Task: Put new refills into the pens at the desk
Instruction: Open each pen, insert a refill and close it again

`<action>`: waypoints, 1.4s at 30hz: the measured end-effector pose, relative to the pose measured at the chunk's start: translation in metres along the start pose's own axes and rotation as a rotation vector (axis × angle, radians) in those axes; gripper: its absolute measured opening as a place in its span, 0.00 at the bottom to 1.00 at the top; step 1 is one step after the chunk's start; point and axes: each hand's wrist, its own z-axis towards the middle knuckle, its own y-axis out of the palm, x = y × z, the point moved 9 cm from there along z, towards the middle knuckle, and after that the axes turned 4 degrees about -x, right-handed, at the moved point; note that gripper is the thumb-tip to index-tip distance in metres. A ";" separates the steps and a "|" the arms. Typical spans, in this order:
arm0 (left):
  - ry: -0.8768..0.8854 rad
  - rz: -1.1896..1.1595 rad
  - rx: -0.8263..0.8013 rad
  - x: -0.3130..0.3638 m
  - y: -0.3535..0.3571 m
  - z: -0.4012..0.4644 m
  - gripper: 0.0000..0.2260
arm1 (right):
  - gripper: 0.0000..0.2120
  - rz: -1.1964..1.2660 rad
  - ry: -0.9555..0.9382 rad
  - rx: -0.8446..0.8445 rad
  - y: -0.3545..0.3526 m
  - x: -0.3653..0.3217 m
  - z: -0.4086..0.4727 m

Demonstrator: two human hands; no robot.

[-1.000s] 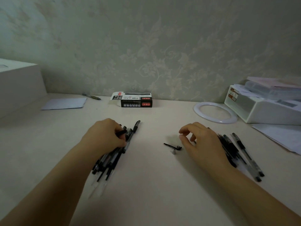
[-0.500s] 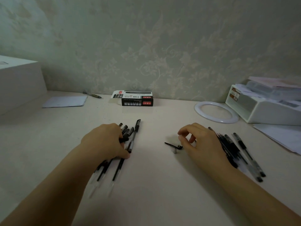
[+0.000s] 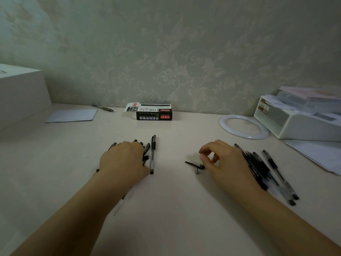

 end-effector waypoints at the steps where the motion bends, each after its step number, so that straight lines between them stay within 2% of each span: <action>1: -0.003 -0.007 0.009 0.001 -0.001 0.000 0.16 | 0.03 -0.001 0.000 0.001 0.000 0.000 0.000; 3: 0.003 -0.063 0.067 0.003 -0.008 -0.001 0.14 | 0.03 -0.004 0.001 0.003 0.000 0.001 0.001; 5: 0.038 -0.188 0.205 0.006 -0.024 -0.003 0.10 | 0.03 0.016 0.007 0.013 -0.001 0.002 0.002; 7: 0.134 -0.401 0.331 0.015 -0.035 -0.007 0.09 | 0.03 0.146 0.048 0.040 -0.002 0.006 0.002; 8: 0.188 -0.554 0.342 0.021 -0.036 -0.007 0.09 | 0.03 0.252 0.096 0.045 -0.001 0.010 0.002; 11: 0.279 -0.983 0.190 0.043 -0.017 -0.006 0.08 | 0.04 0.613 0.244 -0.051 0.013 0.015 0.003; 13: 0.309 -1.099 0.102 0.056 -0.003 -0.006 0.06 | 0.11 0.838 0.291 -0.180 0.027 0.010 0.001; 15: 0.344 -1.164 0.046 0.066 0.005 -0.007 0.06 | 0.16 0.936 0.300 -0.277 0.037 0.003 -0.002; 19: 0.424 -1.131 0.024 0.074 0.010 -0.008 0.05 | 0.06 0.970 0.351 -0.234 0.041 0.008 -0.005; 23: 0.437 -1.061 -0.030 0.077 0.020 -0.007 0.05 | 0.06 1.032 0.477 -0.176 0.039 0.020 -0.005; 28: 0.464 -1.037 -0.127 0.081 0.028 -0.007 0.07 | 0.06 1.244 0.564 0.153 0.013 0.042 -0.001; 30: 0.470 -1.039 -0.121 0.081 0.026 -0.007 0.07 | 0.07 1.322 0.552 0.210 0.008 0.045 -0.001; 42: 0.507 -1.092 -0.145 0.085 0.025 -0.009 0.07 | 0.08 1.325 0.520 0.177 0.014 0.042 -0.001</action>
